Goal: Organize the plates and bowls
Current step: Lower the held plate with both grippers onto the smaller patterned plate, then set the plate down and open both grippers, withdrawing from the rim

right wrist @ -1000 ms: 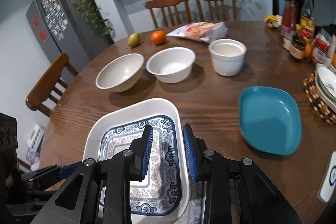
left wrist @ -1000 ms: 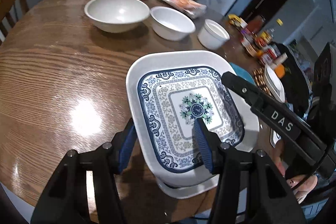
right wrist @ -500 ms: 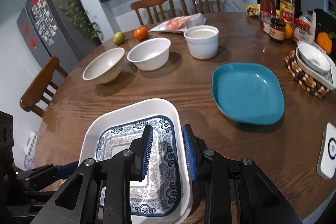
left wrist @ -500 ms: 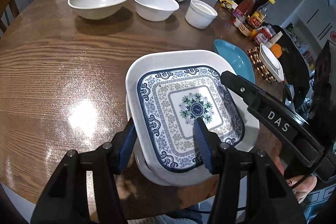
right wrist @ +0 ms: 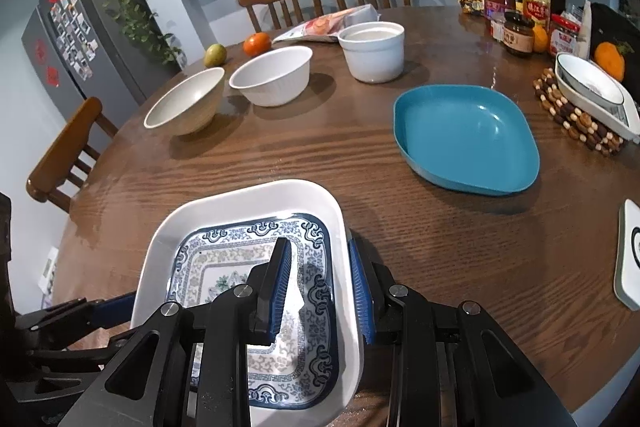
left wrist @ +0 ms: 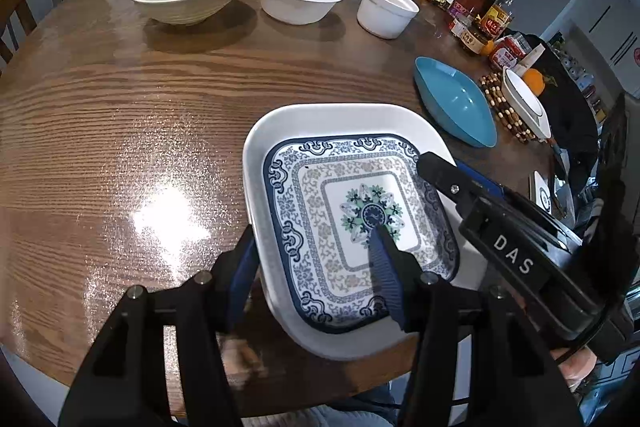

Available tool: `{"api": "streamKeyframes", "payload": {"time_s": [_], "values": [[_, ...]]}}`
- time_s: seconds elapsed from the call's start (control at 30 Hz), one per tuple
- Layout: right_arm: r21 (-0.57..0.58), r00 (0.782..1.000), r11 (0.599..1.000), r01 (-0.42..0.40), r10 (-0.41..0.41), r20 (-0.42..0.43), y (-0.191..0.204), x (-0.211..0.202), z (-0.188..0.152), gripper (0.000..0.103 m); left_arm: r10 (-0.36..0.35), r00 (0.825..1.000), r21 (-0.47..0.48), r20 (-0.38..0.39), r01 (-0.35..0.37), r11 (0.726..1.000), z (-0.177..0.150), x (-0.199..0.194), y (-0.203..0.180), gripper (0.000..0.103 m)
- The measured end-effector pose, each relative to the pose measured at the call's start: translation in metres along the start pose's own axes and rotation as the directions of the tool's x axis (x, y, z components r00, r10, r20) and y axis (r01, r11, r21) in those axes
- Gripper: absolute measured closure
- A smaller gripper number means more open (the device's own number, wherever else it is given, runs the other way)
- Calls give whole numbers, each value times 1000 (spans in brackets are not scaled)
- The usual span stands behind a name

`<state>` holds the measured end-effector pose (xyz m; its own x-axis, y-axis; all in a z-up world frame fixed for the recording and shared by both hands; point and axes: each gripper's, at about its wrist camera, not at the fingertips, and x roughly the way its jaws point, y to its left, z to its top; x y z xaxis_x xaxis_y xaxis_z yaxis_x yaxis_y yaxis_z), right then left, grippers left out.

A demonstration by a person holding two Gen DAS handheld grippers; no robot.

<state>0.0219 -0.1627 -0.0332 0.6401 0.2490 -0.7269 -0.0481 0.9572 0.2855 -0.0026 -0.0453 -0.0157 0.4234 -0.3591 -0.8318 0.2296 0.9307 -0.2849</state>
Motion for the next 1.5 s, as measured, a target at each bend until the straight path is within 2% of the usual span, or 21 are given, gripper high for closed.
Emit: {"api": "streamKeyframes", "payload": {"time_s": [0.37, 0.93, 1.07, 1.33, 1.5], "values": [[-13, 998, 998, 63, -63, 4, 4, 4, -6, 70, 26, 999, 27, 21, -27, 999, -3, 2, -6, 48], [3, 998, 998, 63, -63, -10, 0, 10, -9, 70, 10, 1000, 41, 22, -11, 999, -3, 2, -6, 45], [-3, 998, 998, 69, -69, -2, 1, 11, -9, 70, -25, 1000, 34, 10, 25, 999, -2, 2, -2, 44], [12, 998, 998, 64, -64, 1, 2, 10, -10, 70, -32, 999, 29, 4, 32, 999, -2, 0, 1, 44], [21, 998, 998, 67, -67, 8, 0, 8, -10, 70, -68, 997, 6, -20, 68, 998, 1, 0, 8, 44]]}}
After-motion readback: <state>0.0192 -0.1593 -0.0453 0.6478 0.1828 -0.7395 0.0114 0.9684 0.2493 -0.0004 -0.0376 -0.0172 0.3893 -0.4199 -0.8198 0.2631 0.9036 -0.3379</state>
